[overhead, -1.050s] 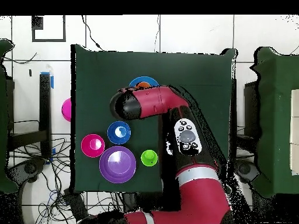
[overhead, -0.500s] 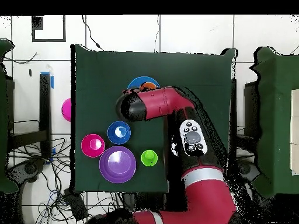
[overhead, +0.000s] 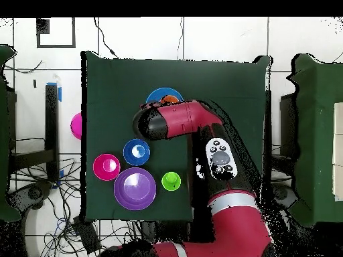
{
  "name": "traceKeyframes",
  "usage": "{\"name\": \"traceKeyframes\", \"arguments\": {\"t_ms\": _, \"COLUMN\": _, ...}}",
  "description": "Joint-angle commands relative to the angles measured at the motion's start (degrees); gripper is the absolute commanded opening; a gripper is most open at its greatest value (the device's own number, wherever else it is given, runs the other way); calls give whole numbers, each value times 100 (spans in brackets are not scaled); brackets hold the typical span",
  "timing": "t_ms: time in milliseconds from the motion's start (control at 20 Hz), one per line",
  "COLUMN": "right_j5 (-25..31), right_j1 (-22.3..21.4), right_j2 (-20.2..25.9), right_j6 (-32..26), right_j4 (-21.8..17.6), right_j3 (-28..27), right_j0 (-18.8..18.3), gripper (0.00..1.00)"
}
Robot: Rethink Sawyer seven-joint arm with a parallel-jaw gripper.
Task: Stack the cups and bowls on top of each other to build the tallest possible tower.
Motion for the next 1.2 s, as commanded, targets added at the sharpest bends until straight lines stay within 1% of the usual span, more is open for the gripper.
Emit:
{"name": "traceKeyframes", "arguments": {"t_ms": 50, "right_j5": -333, "right_j1": 79, "right_j2": 404, "right_j6": -343, "right_j4": -482, "right_j3": 477, "right_j0": 44, "gripper": 0}}
{"name": "traceKeyframes", "arguments": {"t_ms": 550, "right_j5": -337, "right_j1": 171, "right_j2": 362, "right_j6": -290, "right_j4": -485, "right_j3": 517, "right_j0": 63, "gripper": 0}}
{"name": "traceKeyframes", "arguments": {"t_ms": 1200, "right_j5": -762, "right_j1": 527, "right_j2": 260, "right_j6": -142, "right_j4": -627, "right_j3": 396, "right_j0": 80, "gripper": 0}}
